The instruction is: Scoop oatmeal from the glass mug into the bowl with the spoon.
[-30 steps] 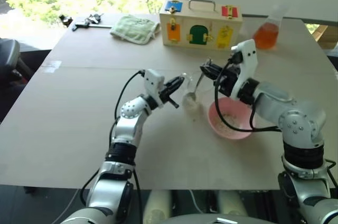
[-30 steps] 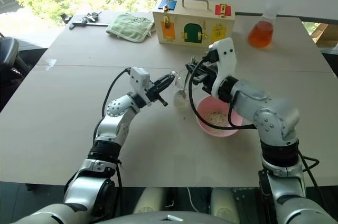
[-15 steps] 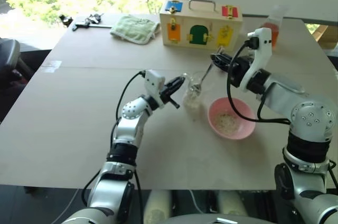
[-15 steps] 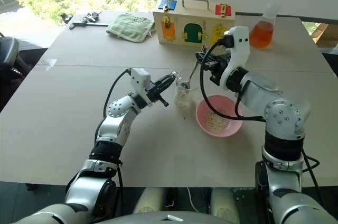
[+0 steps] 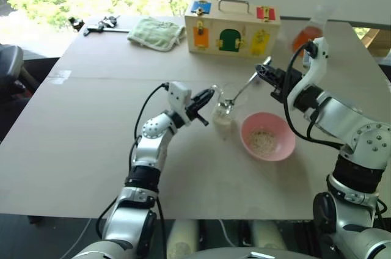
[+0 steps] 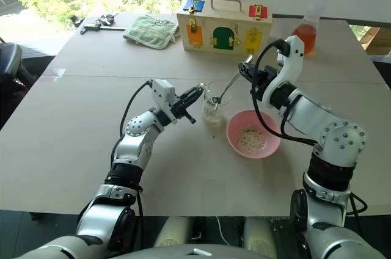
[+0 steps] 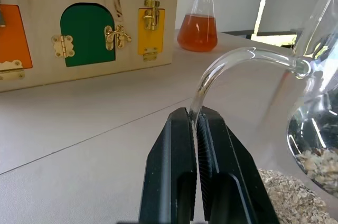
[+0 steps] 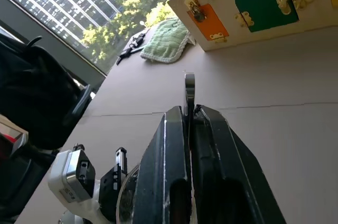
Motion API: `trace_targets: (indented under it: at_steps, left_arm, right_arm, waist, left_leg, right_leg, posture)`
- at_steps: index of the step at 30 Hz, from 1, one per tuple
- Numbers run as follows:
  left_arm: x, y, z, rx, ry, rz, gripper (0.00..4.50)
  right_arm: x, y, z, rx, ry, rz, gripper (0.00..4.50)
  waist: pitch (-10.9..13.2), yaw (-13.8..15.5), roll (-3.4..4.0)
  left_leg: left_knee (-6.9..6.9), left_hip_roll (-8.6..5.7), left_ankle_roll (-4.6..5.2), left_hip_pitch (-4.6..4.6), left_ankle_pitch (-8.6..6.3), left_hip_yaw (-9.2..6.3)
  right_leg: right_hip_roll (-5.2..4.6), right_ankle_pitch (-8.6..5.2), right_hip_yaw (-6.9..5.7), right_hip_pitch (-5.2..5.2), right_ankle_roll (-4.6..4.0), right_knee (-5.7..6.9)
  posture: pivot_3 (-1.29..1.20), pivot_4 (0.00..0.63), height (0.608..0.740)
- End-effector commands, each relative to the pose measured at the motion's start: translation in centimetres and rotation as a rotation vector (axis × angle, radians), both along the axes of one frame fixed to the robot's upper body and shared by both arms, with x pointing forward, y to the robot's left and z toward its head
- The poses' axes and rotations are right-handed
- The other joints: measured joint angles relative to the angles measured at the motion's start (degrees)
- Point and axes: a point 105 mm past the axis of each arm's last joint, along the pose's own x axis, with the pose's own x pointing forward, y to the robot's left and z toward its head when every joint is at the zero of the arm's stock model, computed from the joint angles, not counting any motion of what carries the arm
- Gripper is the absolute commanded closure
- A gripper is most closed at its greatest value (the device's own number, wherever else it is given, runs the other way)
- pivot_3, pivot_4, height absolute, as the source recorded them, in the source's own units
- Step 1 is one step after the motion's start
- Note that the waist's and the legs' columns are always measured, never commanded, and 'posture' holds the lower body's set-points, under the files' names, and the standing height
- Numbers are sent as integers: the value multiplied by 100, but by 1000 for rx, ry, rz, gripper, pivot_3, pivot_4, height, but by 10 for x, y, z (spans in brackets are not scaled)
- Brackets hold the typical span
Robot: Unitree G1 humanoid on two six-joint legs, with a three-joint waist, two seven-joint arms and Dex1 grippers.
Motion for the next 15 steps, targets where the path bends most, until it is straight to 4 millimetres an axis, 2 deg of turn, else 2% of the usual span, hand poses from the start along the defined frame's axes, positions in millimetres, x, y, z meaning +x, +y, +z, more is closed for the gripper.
trace_targets:
  at_steps: [1,15]
  left_arm:
    - [-2,-5,5,2,-28,-21,4485]
    - [-4,-14,1,-25,-20,-30,4485]
  right_arm:
    - [-6,-7,12,73,0,-22,4500]
    - [-12,-33,29,232,77,-141,4500]
  waist:
    - [0,0,0]
    - [0,9,0]
  left_leg:
    - [0,1,0,0,0,0]
    - [0,3,2,-1,-1,1]
  right_leg:
    - [0,0,0,0,0,0]
    - [0,0,2,0,0,-2]
  posture:
    - [0,150,740]
    - [0,150,740]
